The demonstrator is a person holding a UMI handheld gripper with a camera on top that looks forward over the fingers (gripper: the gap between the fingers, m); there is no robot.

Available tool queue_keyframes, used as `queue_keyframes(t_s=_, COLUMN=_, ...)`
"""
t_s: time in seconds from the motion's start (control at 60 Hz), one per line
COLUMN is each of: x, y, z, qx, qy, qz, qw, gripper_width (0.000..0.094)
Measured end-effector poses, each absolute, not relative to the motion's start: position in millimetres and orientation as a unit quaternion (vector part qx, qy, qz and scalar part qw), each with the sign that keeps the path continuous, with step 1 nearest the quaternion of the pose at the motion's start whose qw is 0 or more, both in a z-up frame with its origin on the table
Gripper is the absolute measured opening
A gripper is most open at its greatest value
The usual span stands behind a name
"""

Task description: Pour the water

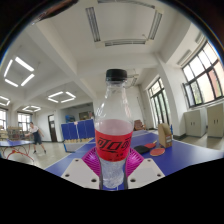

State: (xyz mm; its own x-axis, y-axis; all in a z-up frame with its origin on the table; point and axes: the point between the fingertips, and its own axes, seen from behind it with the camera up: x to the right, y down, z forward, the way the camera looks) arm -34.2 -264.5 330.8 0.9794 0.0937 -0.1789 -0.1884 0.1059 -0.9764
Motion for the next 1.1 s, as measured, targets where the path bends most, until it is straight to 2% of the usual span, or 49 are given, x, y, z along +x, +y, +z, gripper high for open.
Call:
queue_keyframes(t_s=0.1, x=7.5, y=-254.2, z=241.5, qx=-0.709, qy=0.016, qz=0.01, qw=0.705, gripper_width=0.0269)
queue_keyframes(t_s=0.233, x=34.9, y=-245.9, z=142.2, qx=-0.764, qy=0.007, qz=-0.013, qw=0.645, gripper_width=0.027)
queue_keyframes(t_s=0.25, x=33.8, y=-244.6, z=115.5, qx=-0.769, qy=0.004, qz=-0.019, qw=0.639, gripper_width=0.0271)
queue_keyframes(t_s=0.267, x=41.0, y=-251.5, z=117.1, qx=-0.772, qy=0.001, qz=-0.021, qw=0.635, gripper_width=0.0269)
queue_keyframes(t_s=0.383, x=53.1, y=-248.0, z=64.8, qx=-0.796, qy=0.0, qz=-0.023, qw=0.605, gripper_width=0.0271)
queue_keyframes(t_s=0.4, x=54.2, y=-251.1, z=69.4, qx=-0.798, qy=-0.001, qz=-0.023, qw=0.602, gripper_width=0.0271)
queue_keyframes(t_s=0.417, x=53.9, y=-250.6, z=83.6, qx=-0.781, qy=0.0, qz=-0.022, qw=0.624, gripper_width=0.0267)
queue_keyframes(t_s=0.483, x=53.0, y=-261.1, z=72.1, qx=-0.785, qy=0.002, qz=-0.027, qw=0.619, gripper_width=0.0274)
queue_keyframes(t_s=0.517, x=55.8, y=-258.6, z=81.7, qx=-0.784, qy=0.004, qz=-0.03, qw=0.62, gripper_width=0.0291)
queue_keyframes(t_s=0.667, x=52.8, y=-253.6, z=69.3, qx=-0.791, qy=0.008, qz=-0.03, qw=0.611, gripper_width=0.0507)
queue_keyframes(t_s=0.683, x=52.3, y=-265.7, z=85.1, qx=-0.796, qy=0.01, qz=-0.029, qw=0.604, gripper_width=0.0539)
queue_keyframes(t_s=0.7, x=51.2, y=-266.5, z=78.0, qx=-0.799, qy=0.011, qz=-0.029, qw=0.6, gripper_width=0.06)
queue_keyframes(t_s=0.75, x=54.1, y=-270.7, z=73.8, qx=-0.81, qy=0.016, qz=-0.029, qw=0.586, gripper_width=0.0856)
queue_keyframes(t_s=0.817, x=56.6, y=-279.4, z=73.4, qx=-0.819, qy=0.023, qz=-0.035, qw=0.572, gripper_width=0.0814)
queue_keyframes(t_s=0.883, x=49.3, y=-305.6, z=96.0, qx=-0.825, qy=0.024, qz=-0.042, qw=0.564, gripper_width=0.0859)
queue_keyframes(t_s=1.1, x=16.5, y=-414.7, z=152.9, qx=-0.839, qy=0.028, qz=-0.061, qw=0.539, gripper_width=0.0847)
